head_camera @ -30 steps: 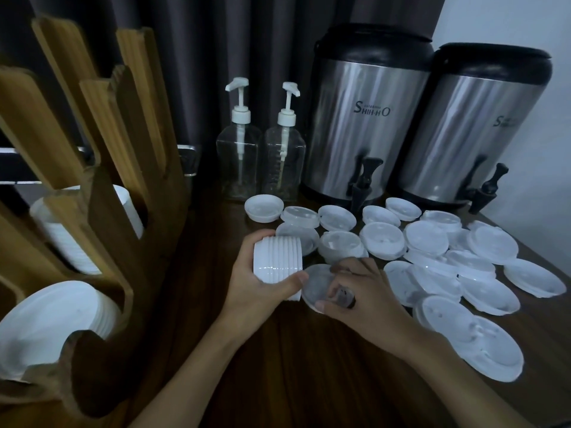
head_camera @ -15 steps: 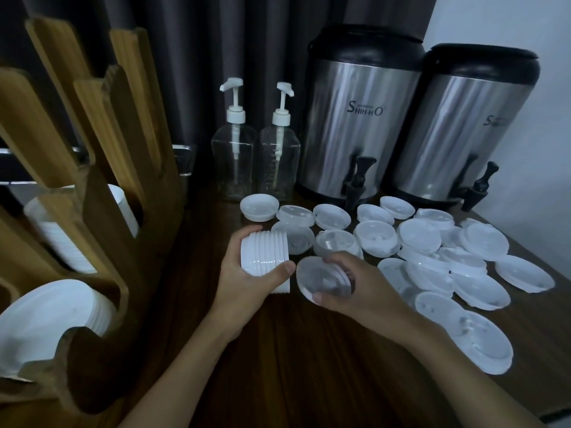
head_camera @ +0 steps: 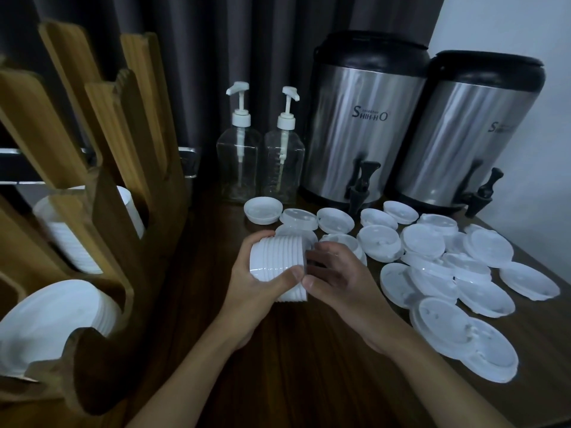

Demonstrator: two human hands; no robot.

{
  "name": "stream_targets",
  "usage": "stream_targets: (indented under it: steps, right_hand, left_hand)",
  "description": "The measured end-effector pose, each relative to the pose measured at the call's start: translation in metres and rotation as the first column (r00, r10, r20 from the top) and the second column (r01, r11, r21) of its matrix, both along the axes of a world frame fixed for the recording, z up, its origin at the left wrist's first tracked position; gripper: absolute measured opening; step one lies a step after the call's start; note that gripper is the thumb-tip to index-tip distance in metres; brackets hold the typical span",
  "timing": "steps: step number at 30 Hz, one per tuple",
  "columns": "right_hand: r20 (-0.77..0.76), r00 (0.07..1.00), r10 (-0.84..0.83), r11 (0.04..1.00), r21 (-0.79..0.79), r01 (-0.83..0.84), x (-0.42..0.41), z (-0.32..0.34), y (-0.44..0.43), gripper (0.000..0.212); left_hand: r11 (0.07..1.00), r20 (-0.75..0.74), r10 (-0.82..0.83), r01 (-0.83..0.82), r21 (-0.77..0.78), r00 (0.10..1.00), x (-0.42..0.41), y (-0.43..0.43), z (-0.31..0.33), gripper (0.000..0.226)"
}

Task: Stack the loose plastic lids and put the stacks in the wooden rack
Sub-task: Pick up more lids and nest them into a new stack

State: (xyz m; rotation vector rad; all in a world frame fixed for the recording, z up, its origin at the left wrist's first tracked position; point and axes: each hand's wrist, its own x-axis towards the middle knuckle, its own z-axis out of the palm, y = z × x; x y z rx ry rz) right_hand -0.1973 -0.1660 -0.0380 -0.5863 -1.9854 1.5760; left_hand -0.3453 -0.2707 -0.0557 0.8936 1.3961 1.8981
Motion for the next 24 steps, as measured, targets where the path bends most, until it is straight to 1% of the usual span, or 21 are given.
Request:
stream_targets:
  steps: [3, 6, 10, 14, 17, 19, 22, 24]
  right_hand:
    - [0.005, 1.000, 0.011, 1.000, 0.007, -0.011, 0.000, 0.001, 0.001, 0.069]
    - [0.032, 0.999, 0.026, 0.998, 0.053, -0.027, -0.001, 0.003, 0.003, 0.080]
    - [0.066, 0.993, 0.099, 0.991, 0.084, -0.105, 0.000, 0.005, 0.003, 0.093]
    - [0.060, 0.986, 0.159, 0.980, 0.116, -0.165, 0.000, 0.014, 0.003, 0.088]
    - [0.048, 0.982, 0.185, 0.969, 0.157, -0.190, -0.001, 0.025, 0.003, 0.083]
    - [0.010, 0.983, 0.184, 0.966, 0.182, -0.182, -0.002, 0.035, 0.000, 0.081]
    - [-0.069, 0.976, 0.205, 0.962, 0.197, -0.188, -0.006, 0.051, -0.005, 0.077]
    - [-0.098, 0.971, 0.218, 0.953, 0.234, -0.190, -0.009, 0.064, -0.008, 0.079]
  left_hand:
    - [1.000, 0.018, -0.013, 0.013, 0.004, 1.000, 0.001, -0.001, 0.001, 0.071]
    - [0.999, 0.023, -0.033, 0.033, 0.002, 0.999, 0.002, 0.000, 0.002, 0.071]
    - [0.999, 0.006, -0.051, 0.051, 0.000, 0.999, 0.003, -0.002, 0.003, 0.071]
    - [1.000, -0.044, -0.016, 0.016, 0.012, 0.999, 0.002, -0.006, 0.007, 0.082]
    - [1.000, -0.038, 0.020, -0.020, 0.011, 0.999, 0.001, -0.010, 0.018, 0.084]
    - [0.999, -0.055, 0.048, -0.046, 0.026, 0.997, 0.003, -0.013, 0.030, 0.085]
    - [0.989, -0.131, 0.143, -0.138, 0.042, 0.981, 0.009, -0.021, 0.054, 0.088]
    - [0.979, -0.199, 0.201, -0.191, 0.071, 0.959, 0.012, -0.030, 0.072, 0.087]
